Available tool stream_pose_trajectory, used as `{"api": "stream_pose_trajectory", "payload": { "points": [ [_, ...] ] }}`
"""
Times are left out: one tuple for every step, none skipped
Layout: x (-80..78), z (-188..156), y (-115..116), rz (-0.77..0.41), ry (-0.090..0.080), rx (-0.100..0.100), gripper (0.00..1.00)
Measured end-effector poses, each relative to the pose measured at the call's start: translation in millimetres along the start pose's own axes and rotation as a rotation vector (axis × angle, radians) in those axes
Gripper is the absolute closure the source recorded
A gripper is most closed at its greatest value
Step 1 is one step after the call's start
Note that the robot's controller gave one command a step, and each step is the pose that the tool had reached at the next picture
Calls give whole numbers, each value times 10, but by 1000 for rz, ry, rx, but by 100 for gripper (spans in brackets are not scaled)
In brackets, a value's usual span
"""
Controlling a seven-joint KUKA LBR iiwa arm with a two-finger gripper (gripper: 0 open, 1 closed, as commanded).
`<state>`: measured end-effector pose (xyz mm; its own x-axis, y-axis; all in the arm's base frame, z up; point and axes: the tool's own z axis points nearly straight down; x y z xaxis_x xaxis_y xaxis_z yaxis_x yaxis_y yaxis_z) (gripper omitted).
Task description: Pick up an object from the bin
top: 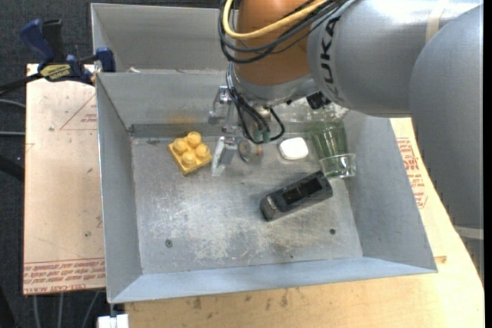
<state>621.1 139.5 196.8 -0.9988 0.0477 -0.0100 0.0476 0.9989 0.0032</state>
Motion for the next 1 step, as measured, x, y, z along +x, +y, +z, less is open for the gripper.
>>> {"api": "stream_pose_trajectory", "payload": {
  "points": [
    [-67,690,228,-95,5,1,0]
  ]
}}
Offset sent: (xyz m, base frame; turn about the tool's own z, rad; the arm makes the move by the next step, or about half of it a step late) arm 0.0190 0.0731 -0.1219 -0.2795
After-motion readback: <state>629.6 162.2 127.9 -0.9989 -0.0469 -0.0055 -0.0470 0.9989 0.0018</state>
